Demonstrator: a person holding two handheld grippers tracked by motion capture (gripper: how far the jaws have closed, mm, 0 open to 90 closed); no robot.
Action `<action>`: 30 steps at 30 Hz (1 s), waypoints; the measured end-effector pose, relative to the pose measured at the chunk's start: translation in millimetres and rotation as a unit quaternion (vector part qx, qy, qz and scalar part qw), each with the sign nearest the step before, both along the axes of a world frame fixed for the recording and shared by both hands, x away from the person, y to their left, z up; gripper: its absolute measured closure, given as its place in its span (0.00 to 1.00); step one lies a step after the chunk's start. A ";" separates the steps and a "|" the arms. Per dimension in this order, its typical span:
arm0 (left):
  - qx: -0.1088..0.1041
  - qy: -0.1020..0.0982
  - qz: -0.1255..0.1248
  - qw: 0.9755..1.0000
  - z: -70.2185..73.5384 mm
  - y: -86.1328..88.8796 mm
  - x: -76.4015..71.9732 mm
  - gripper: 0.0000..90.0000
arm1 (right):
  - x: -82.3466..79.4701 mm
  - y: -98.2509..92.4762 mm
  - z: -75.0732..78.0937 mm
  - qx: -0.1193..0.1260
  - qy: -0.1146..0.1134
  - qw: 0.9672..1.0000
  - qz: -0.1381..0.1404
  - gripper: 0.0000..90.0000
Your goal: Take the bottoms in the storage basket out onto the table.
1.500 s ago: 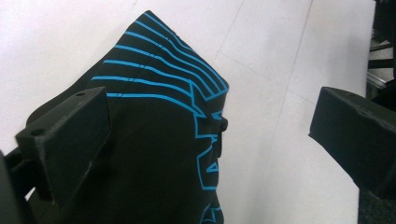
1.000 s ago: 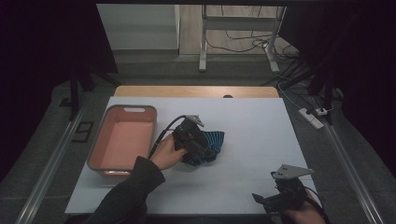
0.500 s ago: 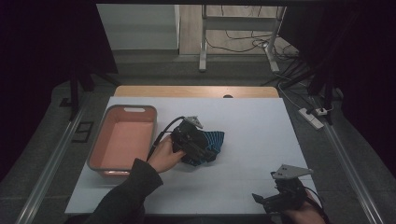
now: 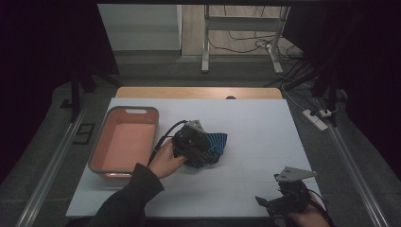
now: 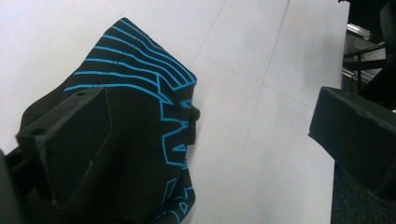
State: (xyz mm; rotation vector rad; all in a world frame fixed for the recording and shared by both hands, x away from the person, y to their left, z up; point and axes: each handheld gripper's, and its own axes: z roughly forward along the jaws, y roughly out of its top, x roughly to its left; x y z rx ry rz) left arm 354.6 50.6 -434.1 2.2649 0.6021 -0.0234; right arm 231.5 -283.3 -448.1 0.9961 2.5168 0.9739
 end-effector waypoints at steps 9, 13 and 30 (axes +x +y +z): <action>0.002 -0.002 0.000 1.000 -4.7 -0.4 -3.1 0.00 | 0.0 -1.4 0.7 0.008 0.001 1.000 -0.004 0.00; 0.004 -0.003 0.001 1.000 -6.4 0.3 -4.3 0.00 | -0.1 -2.1 1.0 0.010 0.000 1.000 -0.005 0.00; 0.000 -0.002 0.015 1.000 -2.4 11.0 -13.0 0.00 | -0.4 -3.5 1.6 0.019 -0.002 1.000 -0.007 0.00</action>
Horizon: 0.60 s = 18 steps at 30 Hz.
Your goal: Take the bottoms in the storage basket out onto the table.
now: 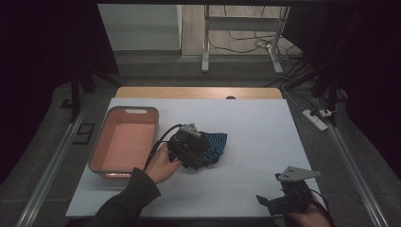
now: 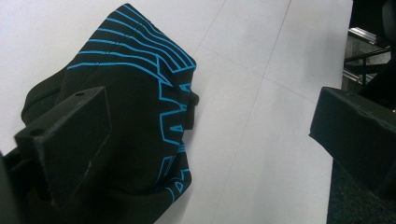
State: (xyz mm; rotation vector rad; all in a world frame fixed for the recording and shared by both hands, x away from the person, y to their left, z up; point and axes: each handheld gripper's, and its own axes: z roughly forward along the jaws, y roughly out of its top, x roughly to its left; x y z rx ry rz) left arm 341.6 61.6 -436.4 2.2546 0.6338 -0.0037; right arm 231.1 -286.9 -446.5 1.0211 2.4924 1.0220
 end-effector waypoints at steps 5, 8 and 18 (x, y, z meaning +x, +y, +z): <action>-0.003 0.001 0.000 1.000 2.0 2.9 -2.1 0.00 | 0.1 -0.2 0.0 0.001 0.000 1.000 0.000 0.00; -0.003 0.001 -0.001 1.000 2.8 5.0 -3.2 0.00 | 0.2 -0.6 0.2 0.001 0.000 1.000 -0.001 0.00; -0.002 -0.005 0.008 1.000 5.8 11.2 -6.8 0.01 | 0.3 -1.3 0.3 0.006 0.000 1.000 -0.003 0.00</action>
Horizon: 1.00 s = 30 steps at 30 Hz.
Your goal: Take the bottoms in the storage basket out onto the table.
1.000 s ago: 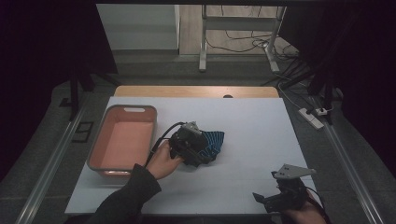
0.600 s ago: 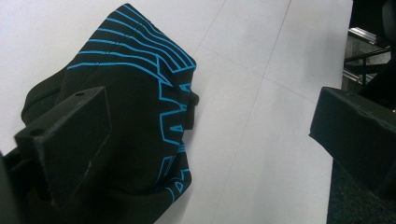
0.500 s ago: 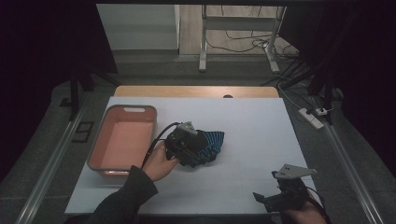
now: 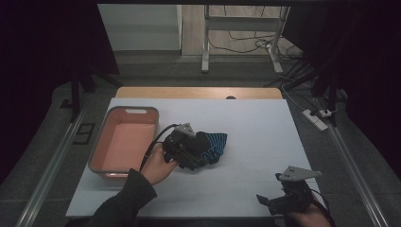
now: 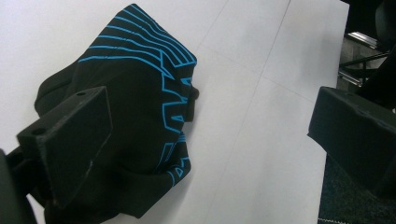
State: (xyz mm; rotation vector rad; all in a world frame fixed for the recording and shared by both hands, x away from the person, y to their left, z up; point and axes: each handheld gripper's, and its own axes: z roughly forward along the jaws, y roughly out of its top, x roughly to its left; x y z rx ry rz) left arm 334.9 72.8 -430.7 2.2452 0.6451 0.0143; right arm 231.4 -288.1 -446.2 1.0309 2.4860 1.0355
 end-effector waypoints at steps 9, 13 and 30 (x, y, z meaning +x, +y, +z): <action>0.001 0.000 0.002 1.000 0.5 4.2 -3.9 0.01 | -0.2 -0.4 0.3 0.002 0.000 1.000 -0.002 0.00; -0.002 -0.001 0.003 1.000 0.7 7.6 -5.0 0.01 | -0.3 -0.5 0.4 0.003 -0.001 1.000 -0.003 0.00; -0.013 -0.001 0.006 1.000 2.2 18.3 -10.8 0.01 | -0.4 -0.4 0.4 0.003 -0.001 1.000 -0.003 0.00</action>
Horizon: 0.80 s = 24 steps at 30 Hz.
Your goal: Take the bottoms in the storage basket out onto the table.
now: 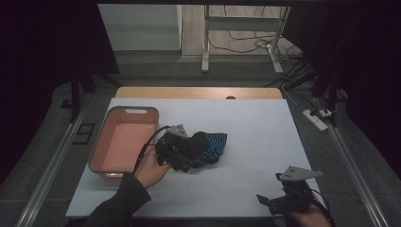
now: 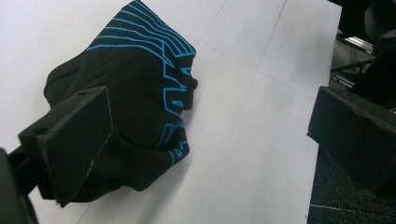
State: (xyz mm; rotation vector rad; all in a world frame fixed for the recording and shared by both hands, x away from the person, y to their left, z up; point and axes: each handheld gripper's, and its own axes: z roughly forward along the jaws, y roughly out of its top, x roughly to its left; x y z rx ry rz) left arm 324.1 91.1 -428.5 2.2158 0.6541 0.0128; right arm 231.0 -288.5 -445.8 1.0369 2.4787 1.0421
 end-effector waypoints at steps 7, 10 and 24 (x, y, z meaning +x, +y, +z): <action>-0.005 0.000 0.002 1.000 0.4 3.3 -3.3 0.01 | 0.0 0.0 0.0 0.000 0.000 1.000 0.000 0.00; -0.004 -0.001 0.001 1.000 0.4 4.5 -4.5 0.01 | 0.0 0.1 0.0 0.000 0.000 1.000 0.000 0.00; -0.007 -0.005 0.006 1.000 -0.7 8.7 -11.4 0.01 | 0.1 0.3 0.0 -0.001 0.000 1.000 0.000 0.00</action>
